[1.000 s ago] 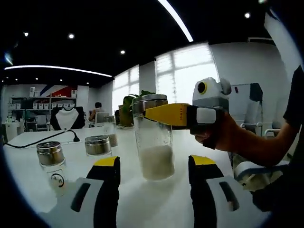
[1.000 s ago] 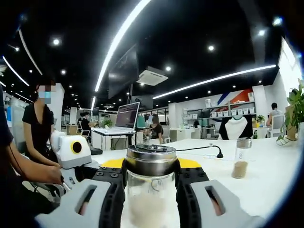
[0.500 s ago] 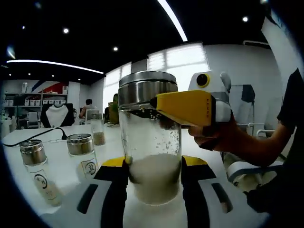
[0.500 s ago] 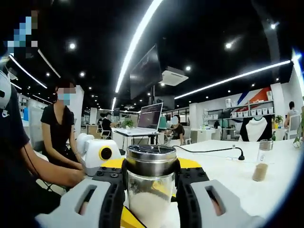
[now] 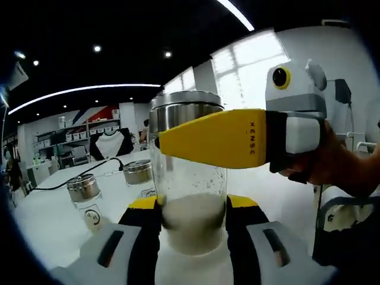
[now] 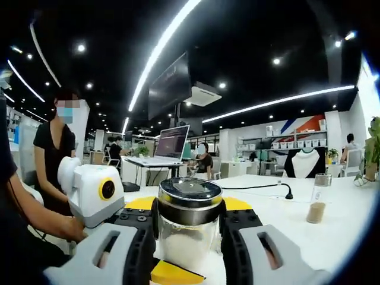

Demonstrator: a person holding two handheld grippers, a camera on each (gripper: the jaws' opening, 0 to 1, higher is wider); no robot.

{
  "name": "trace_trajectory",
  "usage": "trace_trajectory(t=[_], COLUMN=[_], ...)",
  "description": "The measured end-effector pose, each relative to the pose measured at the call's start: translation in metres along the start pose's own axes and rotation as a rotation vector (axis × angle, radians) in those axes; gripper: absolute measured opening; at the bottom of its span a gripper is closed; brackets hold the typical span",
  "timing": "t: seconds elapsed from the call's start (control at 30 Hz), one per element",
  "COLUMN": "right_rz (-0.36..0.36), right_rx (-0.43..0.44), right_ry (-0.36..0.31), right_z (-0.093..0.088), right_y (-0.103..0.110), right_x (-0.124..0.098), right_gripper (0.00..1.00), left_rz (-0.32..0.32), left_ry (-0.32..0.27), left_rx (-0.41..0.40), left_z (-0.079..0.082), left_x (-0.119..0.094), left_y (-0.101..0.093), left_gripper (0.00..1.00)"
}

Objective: Rotate the seasoning bottle until the label or dispensing opening points toward the visible target arrow and the bottle remains upright within the marked orientation range

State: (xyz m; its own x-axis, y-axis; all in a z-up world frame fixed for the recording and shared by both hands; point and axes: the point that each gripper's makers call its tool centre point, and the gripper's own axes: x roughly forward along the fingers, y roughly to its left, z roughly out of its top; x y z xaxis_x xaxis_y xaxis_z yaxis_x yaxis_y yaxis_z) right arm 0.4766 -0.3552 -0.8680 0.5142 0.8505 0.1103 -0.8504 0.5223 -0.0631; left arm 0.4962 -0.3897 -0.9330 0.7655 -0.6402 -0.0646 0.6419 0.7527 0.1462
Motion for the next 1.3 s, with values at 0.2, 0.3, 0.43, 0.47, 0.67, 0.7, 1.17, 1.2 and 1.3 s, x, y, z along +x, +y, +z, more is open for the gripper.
trace_trajectory(t=[0.2,0.3,0.43,0.47,0.67,0.7,1.17,1.2,1.3], right_rz=[-0.123,-0.149,-0.137,-0.116,0.004,0.027,0.316,0.312,0.249], right_rx=[0.021,0.037,0.042,0.045,0.090,0.081,-0.017,-0.003,0.007], right_ry=[-0.015,-0.020,-0.004,-0.003,0.001,-0.007,-0.037,-0.035,-0.028], right_z=[-0.005,-0.010,-0.007,-0.004,0.001,0.005,0.016,0.016,0.013], right_y=[-0.014,-0.017,-0.016,-0.016,-0.018,-0.015,0.022,0.021,0.014], right_x=[0.005,0.008,0.007,0.005,-0.007,-0.010,-0.029,-0.028,-0.022], right_gripper=[0.44,0.45,0.43,0.42,0.40,0.40,0.41,0.41,0.42], left_rz=[0.076,0.075,0.071,0.055,-0.197,-0.207,-0.376,-0.333,-0.248], left_ry=[-0.004,0.012,0.003,-0.009,-0.089,-0.116,-0.143,-0.119,-0.091], left_rx=[0.074,0.058,0.059,0.051,-0.099,-0.079,-0.115,-0.115,-0.131], left_z=[0.002,0.000,0.001,0.002,0.014,0.018,0.023,0.021,0.017], left_x=[-0.003,-0.002,-0.002,-0.001,0.000,-0.002,-0.007,-0.008,-0.008], left_y=[0.006,0.005,0.004,0.002,-0.018,-0.019,-0.046,-0.044,-0.032], left_gripper=[0.44,0.44,0.44,0.45,0.43,0.43,0.44,0.44,0.44])
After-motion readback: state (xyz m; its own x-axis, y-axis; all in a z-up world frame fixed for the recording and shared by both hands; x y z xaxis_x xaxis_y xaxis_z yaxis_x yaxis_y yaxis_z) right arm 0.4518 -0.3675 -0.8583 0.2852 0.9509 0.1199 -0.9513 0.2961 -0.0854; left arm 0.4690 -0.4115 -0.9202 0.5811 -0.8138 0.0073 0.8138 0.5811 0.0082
